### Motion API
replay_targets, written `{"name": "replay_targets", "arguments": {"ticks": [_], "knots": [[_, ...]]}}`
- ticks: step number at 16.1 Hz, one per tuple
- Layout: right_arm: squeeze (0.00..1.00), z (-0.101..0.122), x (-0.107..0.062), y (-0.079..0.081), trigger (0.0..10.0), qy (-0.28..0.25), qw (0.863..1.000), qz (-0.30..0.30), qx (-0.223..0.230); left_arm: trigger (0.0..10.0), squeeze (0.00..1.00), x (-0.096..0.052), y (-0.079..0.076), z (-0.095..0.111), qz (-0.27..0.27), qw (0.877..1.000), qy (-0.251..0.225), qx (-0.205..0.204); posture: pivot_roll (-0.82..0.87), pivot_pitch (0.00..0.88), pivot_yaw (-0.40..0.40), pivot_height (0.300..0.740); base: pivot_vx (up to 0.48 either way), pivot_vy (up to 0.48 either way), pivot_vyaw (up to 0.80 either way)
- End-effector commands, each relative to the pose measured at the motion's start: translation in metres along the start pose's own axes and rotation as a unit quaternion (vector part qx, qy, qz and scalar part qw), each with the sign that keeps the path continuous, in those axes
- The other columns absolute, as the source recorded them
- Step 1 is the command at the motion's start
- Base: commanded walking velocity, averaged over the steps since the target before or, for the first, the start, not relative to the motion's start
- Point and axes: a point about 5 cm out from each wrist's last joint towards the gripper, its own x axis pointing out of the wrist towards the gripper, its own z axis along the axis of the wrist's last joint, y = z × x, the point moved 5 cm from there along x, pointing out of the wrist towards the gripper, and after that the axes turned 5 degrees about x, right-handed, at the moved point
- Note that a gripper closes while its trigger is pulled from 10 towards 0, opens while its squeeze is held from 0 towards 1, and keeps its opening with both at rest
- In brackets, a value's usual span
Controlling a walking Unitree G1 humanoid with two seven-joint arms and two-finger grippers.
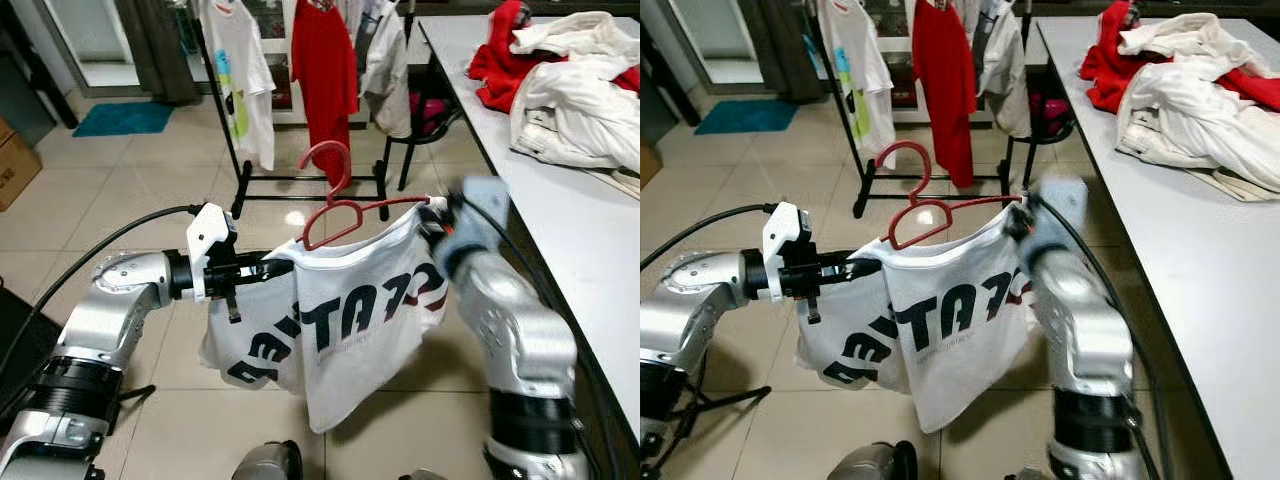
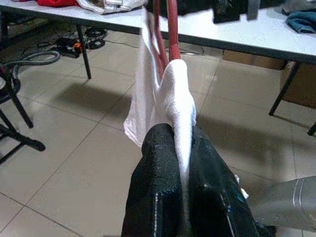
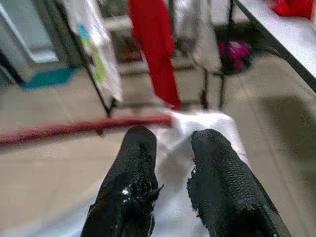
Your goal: Hang hanger
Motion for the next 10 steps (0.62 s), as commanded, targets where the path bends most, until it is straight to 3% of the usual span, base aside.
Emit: {"name": "replay_targets", "arguments": {"ticks": [1, 2, 3, 5, 6, 7, 10], "knots": [[0.00, 0.003, 0.000, 0.004, 10.0, -0.007, 1.000, 0.011, 0.007, 0.0, 0.00, 0.000, 0.002, 0.009, 0.000, 1.000, -0.009, 0.016, 0.07, 0.036, 0.087, 0.740, 0.000, 0.000, 0.00], [0.98, 0.003, 0.000, 0.004, 10.0, -0.007, 1.000, 0.013, 0.008, 0.0, 0.00, 0.000, 0.003, 0.010, 0.000, 1.000, -0.010, 0.017, 0.07, 0.036, 0.087, 0.740, 0.000, 0.000, 0.00], [1.00, 0.003, 0.000, 0.005, 10.0, -0.006, 1.000, 0.015, 0.010, 0.0, 0.00, 0.000, 0.003, 0.010, 0.000, 1.000, -0.011, 0.017, 0.07, 0.036, 0.087, 0.740, 0.000, 0.000, 0.00], [1.00, 0.001, 0.000, 0.003, 10.0, -0.002, 1.000, 0.009, 0.006, 0.0, 0.00, 0.001, 0.003, 0.010, 0.000, 1.000, -0.012, 0.017, 0.07, 0.036, 0.087, 0.740, 0.000, 0.000, 0.00], [0.16, -0.001, 0.001, -0.001, 10.0, 0.004, 1.000, -0.002, -0.002, 0.0, 0.00, 0.001, 0.003, 0.011, 0.001, 1.000, -0.012, 0.017, 0.06, 0.034, 0.085, 0.740, 0.000, 0.000, 0.00], [0.00, -0.005, 0.002, -0.006, 10.0, 0.012, 1.000, -0.015, -0.008, 0.0, 0.00, 0.001, 0.003, 0.011, 0.001, 1.000, -0.013, 0.017, 0.07, 0.034, 0.084, 0.740, 0.000, 0.000, 0.00], [0.00, -0.008, 0.005, -0.008, 10.0, 0.015, 1.000, -0.022, -0.004, 0.0, 0.00, 0.000, 0.003, 0.012, -0.001, 1.000, -0.015, 0.017, 0.07, 0.028, 0.082, 0.740, 0.000, 0.000, 0.00]]}}
